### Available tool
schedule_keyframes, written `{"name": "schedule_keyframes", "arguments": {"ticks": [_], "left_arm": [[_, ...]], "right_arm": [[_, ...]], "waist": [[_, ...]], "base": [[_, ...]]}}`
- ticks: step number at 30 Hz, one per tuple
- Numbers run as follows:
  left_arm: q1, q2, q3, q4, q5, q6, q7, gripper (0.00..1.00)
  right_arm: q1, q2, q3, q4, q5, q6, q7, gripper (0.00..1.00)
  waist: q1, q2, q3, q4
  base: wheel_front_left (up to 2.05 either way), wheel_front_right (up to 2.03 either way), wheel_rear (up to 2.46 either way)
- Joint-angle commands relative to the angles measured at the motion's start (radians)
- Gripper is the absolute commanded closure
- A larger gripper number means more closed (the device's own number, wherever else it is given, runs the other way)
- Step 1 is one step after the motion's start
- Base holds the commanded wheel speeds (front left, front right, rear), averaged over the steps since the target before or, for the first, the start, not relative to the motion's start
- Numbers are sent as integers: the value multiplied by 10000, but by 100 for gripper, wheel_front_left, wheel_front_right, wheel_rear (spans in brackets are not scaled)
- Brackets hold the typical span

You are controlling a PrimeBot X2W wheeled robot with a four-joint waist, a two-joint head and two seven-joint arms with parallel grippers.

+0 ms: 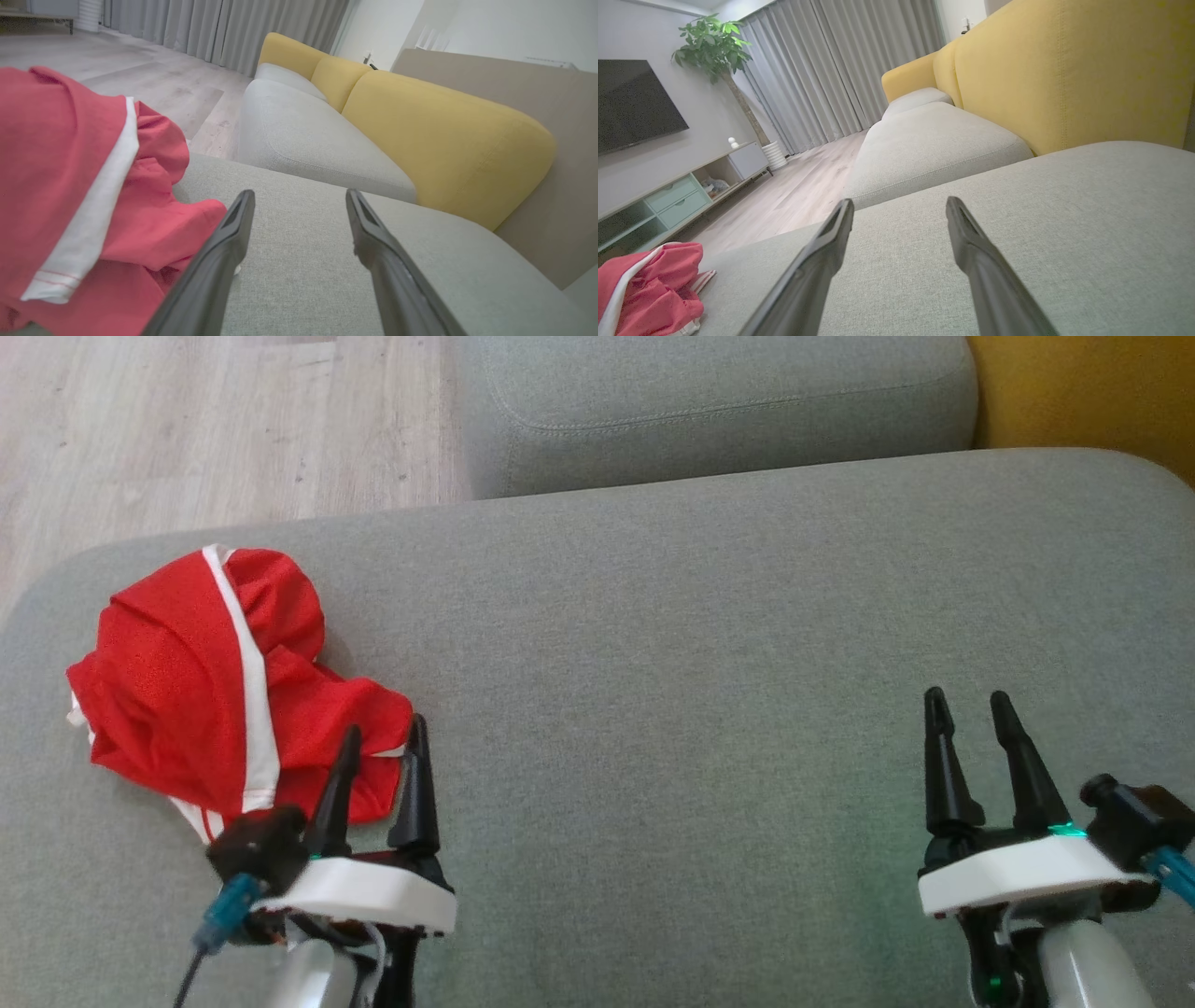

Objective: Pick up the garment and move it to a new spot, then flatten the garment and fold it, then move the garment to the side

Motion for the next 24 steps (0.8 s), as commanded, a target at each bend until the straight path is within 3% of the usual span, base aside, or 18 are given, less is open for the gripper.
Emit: {"name": "schedule_keyframes", "arguments": {"ticks": [1, 13, 24], "left_arm": [[-607, 183, 58, -269, 387, 87, -160, 0], [-1065, 390, -845, 425, 2011, 721, -515, 0], [-1357, 281, -1365, 1023, 2928, 997, -841, 0]], "right_arm": [[-478, -75, 224, -423, -374, -5, -140, 0], [-573, -81, 555, -342, -2511, -6, -493, 0], [-619, -88, 686, -352, -4065, -6, -817, 0]], "waist": [[0, 0, -3, 1], [0, 0, 52, 18], [0, 0, 76, 77]], "base": [[0, 0, 0], [0, 0, 0], [0, 0, 0]]}}
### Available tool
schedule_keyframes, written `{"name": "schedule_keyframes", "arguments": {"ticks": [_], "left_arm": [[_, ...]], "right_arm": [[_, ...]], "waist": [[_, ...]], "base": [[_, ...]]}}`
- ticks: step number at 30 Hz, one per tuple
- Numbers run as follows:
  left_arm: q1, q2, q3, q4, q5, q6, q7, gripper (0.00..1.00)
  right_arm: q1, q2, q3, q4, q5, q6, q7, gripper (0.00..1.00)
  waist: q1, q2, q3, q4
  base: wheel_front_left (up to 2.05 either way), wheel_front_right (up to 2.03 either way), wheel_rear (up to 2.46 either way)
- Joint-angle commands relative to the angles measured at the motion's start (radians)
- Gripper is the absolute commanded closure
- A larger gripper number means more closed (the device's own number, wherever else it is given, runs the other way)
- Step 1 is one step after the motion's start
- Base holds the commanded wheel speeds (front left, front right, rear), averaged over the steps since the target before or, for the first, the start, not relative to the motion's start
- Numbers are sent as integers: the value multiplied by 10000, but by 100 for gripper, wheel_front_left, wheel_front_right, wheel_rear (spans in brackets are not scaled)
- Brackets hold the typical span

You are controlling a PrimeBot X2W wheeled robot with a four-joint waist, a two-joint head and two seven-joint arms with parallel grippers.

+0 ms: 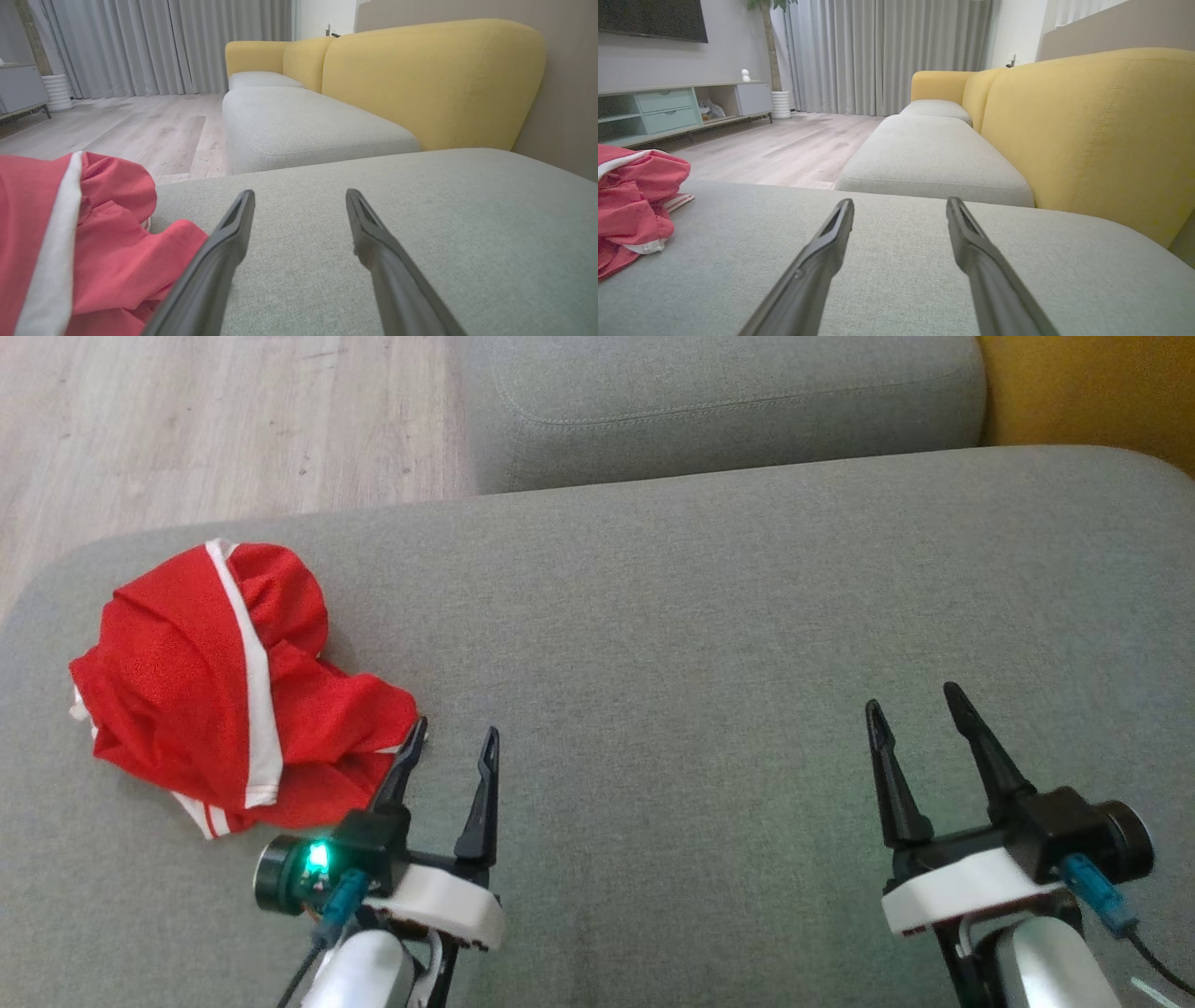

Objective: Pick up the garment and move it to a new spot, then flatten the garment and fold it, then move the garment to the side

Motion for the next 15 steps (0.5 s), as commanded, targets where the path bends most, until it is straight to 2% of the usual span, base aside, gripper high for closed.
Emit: {"name": "schedule_keyframes", "arguments": {"ticks": [1, 8, 11, 15], "left_arm": [[-583, -29, 292, -289, 50, 92, -175, 0], [-412, -218, 684, -343, -232, 5, -353, 0], [-300, -288, 884, -358, -230, 23, -442, 0], [-154, -361, 1097, -394, -77, 40, -559, 0]], "right_arm": [[-524, -81, 250, -415, -38, -6, -183, 0], [-416, -84, 23, -363, 641, -7, -360, 0], [-324, -86, -221, -190, 1597, -7, -449, 0], [-274, -88, -125, 139, 2139, -7, -566, 0]], "waist": [[0, 0, 0, 18], [0, 0, 12, 46], [0, 0, 9, 62], [0, 0, -10, 58]], "base": [[0, 0, 0], [0, 0, 0], [0, 0, 0], [0, 0, 0]]}}
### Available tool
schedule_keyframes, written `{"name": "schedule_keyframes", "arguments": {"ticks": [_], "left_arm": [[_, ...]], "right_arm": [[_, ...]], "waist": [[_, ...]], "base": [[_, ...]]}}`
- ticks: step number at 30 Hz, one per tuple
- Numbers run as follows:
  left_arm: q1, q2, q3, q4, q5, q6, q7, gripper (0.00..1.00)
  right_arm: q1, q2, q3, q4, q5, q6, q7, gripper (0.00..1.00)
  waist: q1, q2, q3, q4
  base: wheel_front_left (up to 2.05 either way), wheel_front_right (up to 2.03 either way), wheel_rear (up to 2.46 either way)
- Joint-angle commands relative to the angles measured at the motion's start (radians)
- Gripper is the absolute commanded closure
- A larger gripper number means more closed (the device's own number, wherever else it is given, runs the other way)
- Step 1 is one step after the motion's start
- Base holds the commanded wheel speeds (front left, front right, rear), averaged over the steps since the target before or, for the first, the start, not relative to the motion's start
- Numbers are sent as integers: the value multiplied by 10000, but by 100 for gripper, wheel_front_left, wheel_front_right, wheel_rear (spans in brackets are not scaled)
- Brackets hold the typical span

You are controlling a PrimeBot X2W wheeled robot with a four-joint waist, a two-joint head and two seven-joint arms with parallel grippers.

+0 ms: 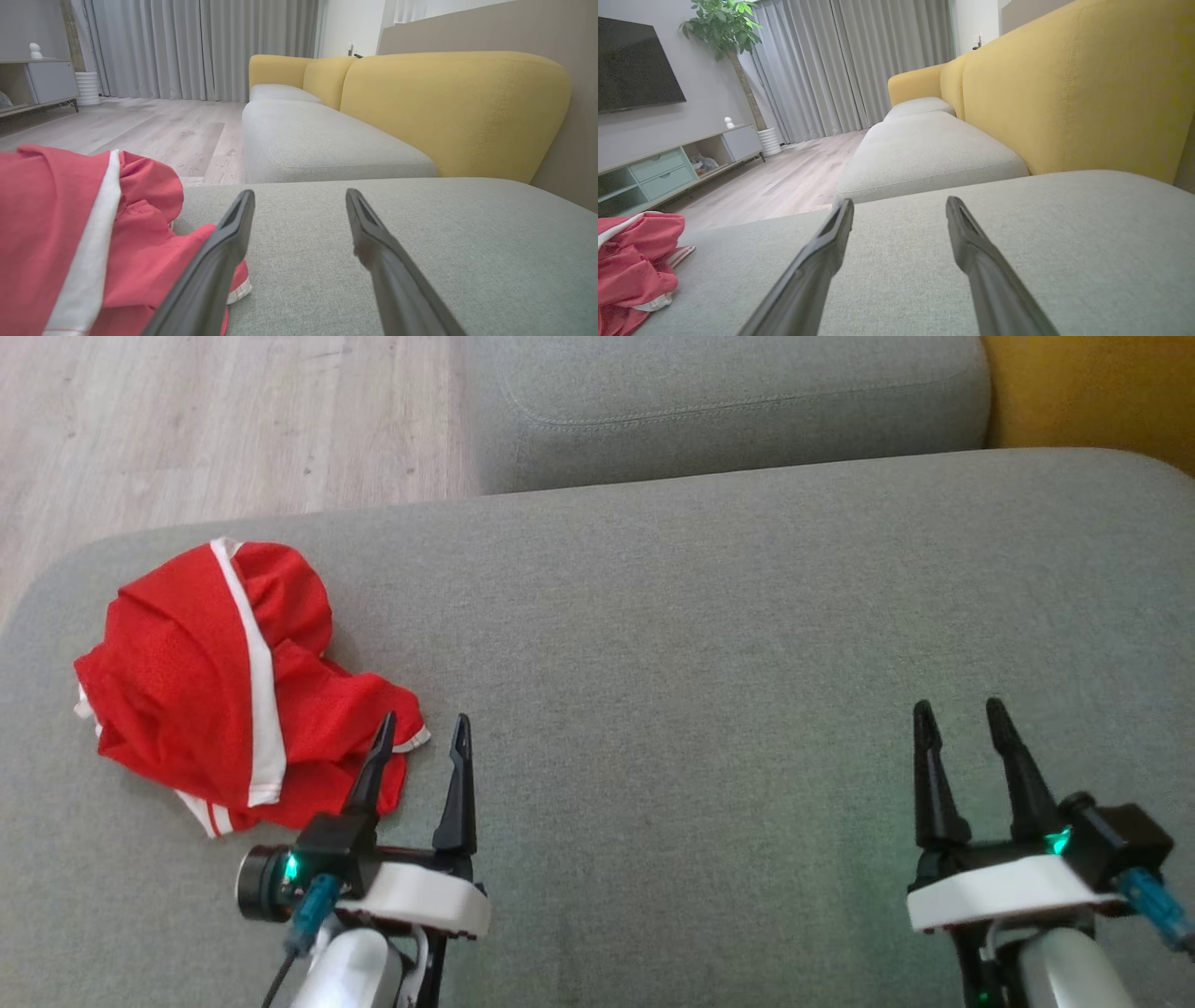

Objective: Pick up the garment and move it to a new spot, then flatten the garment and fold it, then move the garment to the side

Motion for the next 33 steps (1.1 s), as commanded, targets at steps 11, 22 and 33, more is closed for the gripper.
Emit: {"name": "schedule_keyframes", "arguments": {"ticks": [11, 22, 33], "left_arm": [[249, -140, 789, -646, 278, -14, -297, 0], [249, -158, 769, -376, 187, -118, -297, 0], [186, -159, 1122, -78, 383, -73, -297, 0]], "right_arm": [[-490, -75, 856, 845, 159, -7, -302, 0], [-619, -75, 884, 830, 265, -7, -302, 0], [-481, -75, 1328, 606, 388, -7, -302, 0]], "waist": [[0, 0, -91, -54], [0, 0, -50, 71], [0, 0, -146, 1255]], "base": [[0, 0, 0], [0, 0, 0], [0, 0, 0]]}}
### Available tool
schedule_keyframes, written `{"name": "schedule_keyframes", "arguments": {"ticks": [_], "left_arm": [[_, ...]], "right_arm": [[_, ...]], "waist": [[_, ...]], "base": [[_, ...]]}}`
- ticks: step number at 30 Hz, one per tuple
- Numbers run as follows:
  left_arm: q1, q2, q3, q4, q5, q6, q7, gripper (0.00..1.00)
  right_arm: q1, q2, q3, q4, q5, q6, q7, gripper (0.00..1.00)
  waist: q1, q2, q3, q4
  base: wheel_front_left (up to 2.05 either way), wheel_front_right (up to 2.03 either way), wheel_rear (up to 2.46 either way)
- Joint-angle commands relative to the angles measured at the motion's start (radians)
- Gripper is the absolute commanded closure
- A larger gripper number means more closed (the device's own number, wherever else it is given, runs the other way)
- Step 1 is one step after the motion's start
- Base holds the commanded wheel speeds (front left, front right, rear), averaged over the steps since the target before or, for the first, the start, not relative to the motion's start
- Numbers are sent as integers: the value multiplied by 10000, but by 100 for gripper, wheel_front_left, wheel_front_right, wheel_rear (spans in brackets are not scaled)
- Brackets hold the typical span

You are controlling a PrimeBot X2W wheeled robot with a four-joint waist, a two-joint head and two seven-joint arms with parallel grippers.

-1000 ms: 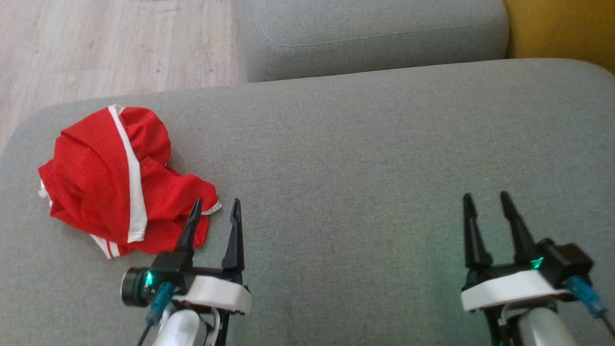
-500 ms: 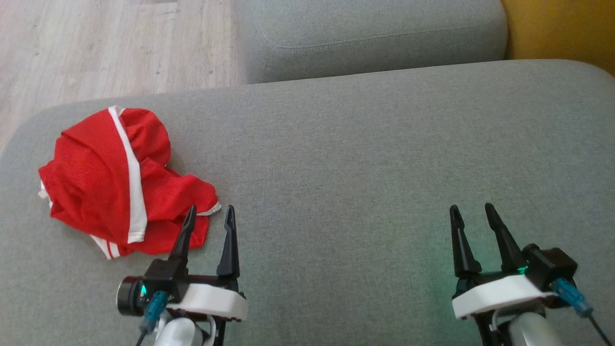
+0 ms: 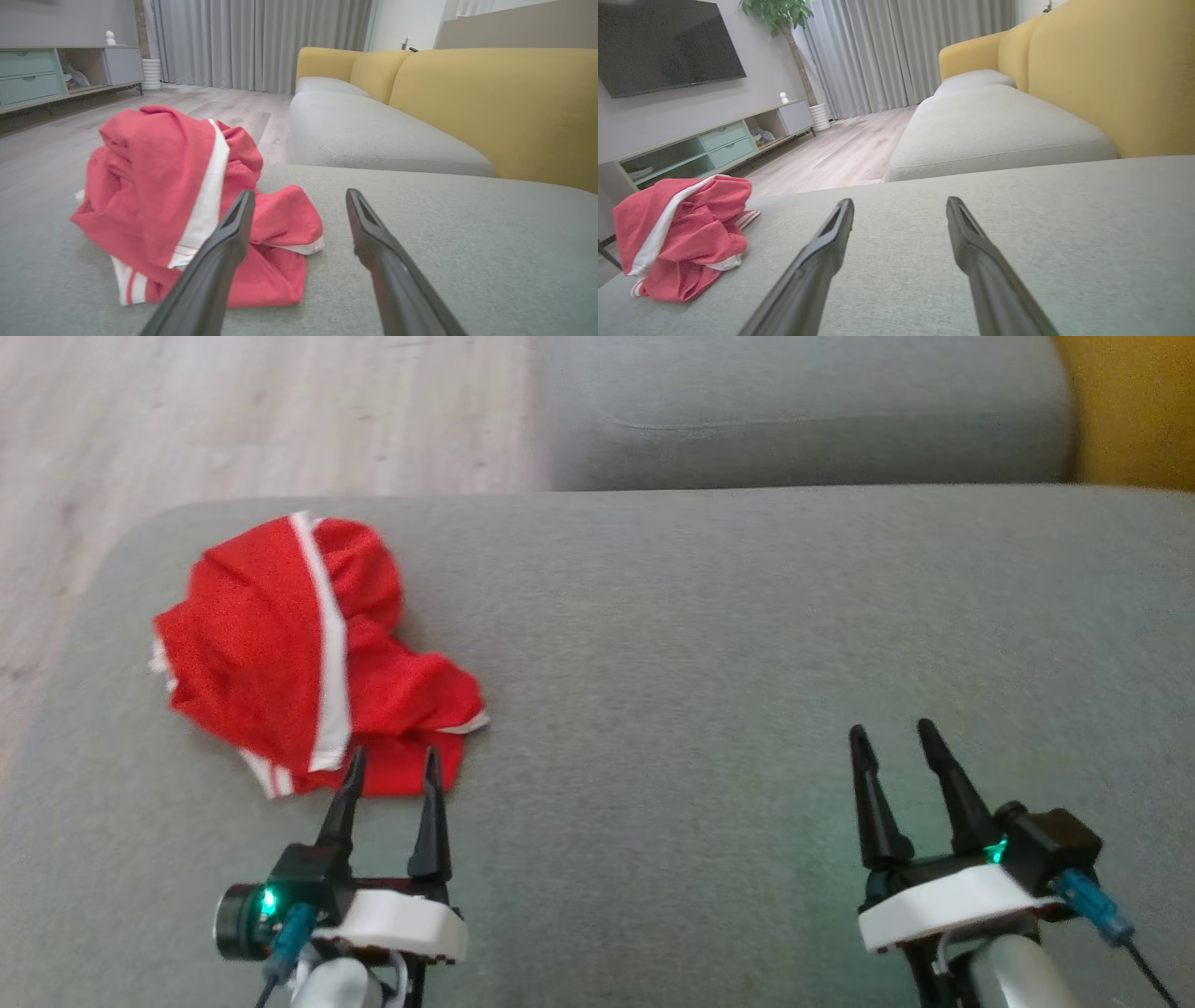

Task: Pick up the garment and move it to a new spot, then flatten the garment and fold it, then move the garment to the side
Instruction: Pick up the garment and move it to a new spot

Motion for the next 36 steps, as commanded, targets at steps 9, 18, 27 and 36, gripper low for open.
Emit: {"name": "schedule_keyframes", "arguments": {"ticks": [9, 18, 27, 36], "left_arm": [[-214, -4, 697, -204, 222, -42, -124, 0], [48, -4, 827, -249, 289, -77, -124, 0], [104, -4, 738, -303, 213, -34, -124, 0], [-1023, 103, 493, 317, 390, -522, 15, 0]], "right_arm": [[-143, -70, 736, -378, 157, -7, -113, 0], [42, -70, 961, -351, 311, -7, -113, 0], [94, -70, 1085, -348, 428, -7, -113, 0], [-236, -70, 929, -419, 197, -7, -113, 0]], "waist": [[0, 0, -257, 1544], [0, 0, -468, 2526], [0, 0, -417, 2834], [0, 0, 402, 2458]], "base": [[0, 0, 0], [0, 0, 0], [0, 0, 0], [0, 0, 0]]}}
